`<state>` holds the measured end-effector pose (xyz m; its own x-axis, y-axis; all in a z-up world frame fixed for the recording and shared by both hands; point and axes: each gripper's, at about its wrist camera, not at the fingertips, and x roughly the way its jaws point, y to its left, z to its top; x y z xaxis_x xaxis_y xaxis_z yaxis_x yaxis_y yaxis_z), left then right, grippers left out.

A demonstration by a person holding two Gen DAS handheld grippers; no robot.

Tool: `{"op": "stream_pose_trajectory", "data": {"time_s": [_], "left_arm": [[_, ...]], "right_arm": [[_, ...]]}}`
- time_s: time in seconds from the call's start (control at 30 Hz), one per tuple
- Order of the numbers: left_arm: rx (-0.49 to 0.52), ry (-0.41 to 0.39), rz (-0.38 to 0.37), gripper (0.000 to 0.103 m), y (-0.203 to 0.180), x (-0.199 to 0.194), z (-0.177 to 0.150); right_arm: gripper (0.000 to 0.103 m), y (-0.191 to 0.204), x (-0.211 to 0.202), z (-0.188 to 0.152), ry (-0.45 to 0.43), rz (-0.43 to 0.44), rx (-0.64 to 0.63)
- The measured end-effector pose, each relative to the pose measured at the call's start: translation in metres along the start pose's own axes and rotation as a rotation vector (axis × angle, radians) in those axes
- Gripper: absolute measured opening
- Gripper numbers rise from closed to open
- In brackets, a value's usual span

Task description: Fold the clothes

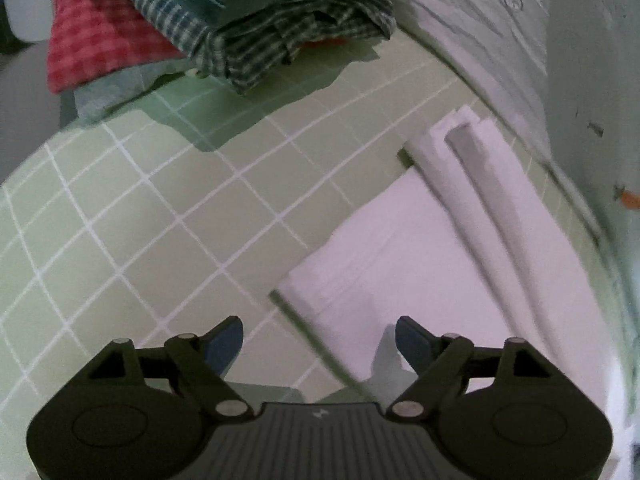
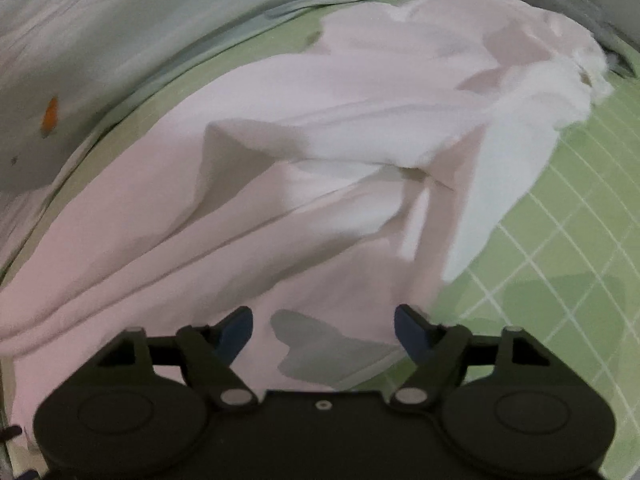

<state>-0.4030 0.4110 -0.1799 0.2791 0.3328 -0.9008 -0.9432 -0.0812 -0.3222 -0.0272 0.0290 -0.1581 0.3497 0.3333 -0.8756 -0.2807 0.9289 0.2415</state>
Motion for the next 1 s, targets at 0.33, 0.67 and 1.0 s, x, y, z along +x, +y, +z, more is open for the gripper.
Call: {"op": "stream_pose_trajectory", "data": {"time_s": [0.33, 0.67, 1.0], "left_arm": [[-0.015, -0.032, -0.04, 0.063, -0.01, 0.011, -0.005], [-0.053, -0.018, -0.066, 0.023, -0.007, 0.012, 0.0], [-0.067, -0.026, -0.104, 0.011, -0.009, -0.003, 0.005]], "right_arm": [[0.085, 0.008, -0.009, -0.009, -0.021, -0.053, -0.043], [0.098, -0.011, -0.001, -0.01, 0.02, -0.07, 0.107], [0.01, -0.008, -0.002, -0.014, 0.028, 0.089, 0.041]]}}
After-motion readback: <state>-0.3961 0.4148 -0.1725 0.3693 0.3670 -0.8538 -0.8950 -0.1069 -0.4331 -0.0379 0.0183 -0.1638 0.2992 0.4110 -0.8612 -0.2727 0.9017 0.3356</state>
